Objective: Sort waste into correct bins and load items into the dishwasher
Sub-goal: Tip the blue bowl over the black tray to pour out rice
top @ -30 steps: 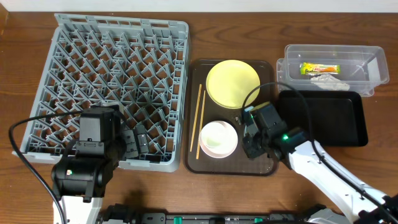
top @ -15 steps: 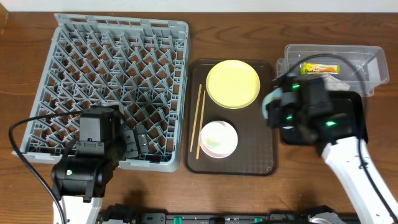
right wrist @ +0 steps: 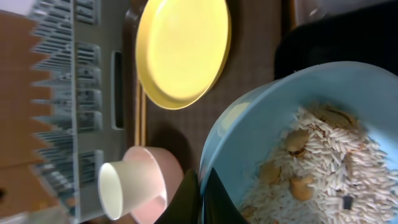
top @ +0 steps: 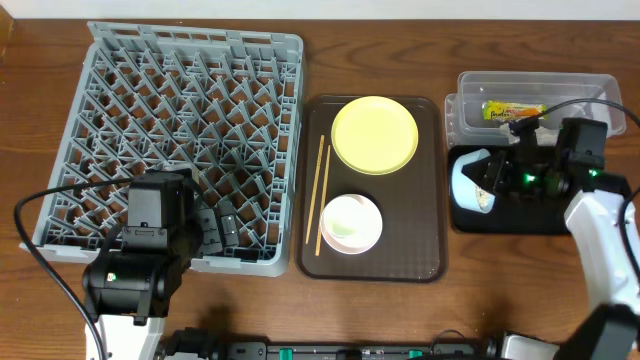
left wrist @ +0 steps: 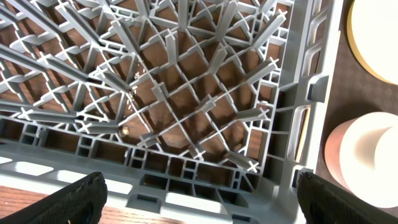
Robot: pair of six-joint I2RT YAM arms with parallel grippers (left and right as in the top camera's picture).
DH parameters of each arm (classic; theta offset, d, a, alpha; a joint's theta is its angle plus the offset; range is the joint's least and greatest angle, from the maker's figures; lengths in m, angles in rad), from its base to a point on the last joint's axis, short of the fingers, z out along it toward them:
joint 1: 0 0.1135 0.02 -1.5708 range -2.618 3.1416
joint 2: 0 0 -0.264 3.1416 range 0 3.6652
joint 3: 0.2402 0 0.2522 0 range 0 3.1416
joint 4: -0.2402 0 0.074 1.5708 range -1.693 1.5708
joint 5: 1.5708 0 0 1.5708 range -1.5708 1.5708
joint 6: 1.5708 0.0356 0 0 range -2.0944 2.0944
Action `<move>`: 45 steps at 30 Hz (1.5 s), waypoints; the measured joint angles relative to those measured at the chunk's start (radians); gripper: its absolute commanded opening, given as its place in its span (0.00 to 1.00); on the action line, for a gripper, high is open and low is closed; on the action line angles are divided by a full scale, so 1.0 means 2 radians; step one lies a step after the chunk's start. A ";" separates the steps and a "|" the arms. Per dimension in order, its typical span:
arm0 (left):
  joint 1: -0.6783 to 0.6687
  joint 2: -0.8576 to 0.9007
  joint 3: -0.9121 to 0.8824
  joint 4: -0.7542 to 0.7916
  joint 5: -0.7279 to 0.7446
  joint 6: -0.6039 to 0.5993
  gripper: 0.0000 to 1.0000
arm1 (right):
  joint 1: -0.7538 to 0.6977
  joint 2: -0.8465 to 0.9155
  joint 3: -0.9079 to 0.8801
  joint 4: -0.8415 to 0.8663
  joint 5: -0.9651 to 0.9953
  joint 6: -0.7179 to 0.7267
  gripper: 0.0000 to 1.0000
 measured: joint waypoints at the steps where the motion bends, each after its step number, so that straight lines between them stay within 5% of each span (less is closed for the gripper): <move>1: 0.000 0.000 0.000 0.000 0.000 0.000 0.98 | -0.006 0.009 0.000 0.001 -0.012 -0.003 0.01; 31: 0.000 0.000 0.000 0.000 0.000 0.000 0.98 | -0.234 0.192 -0.001 0.047 -0.332 -0.030 0.01; 45: 0.000 0.000 0.000 0.000 0.000 0.000 0.98 | -0.341 0.198 -0.001 0.077 -0.373 -0.006 0.01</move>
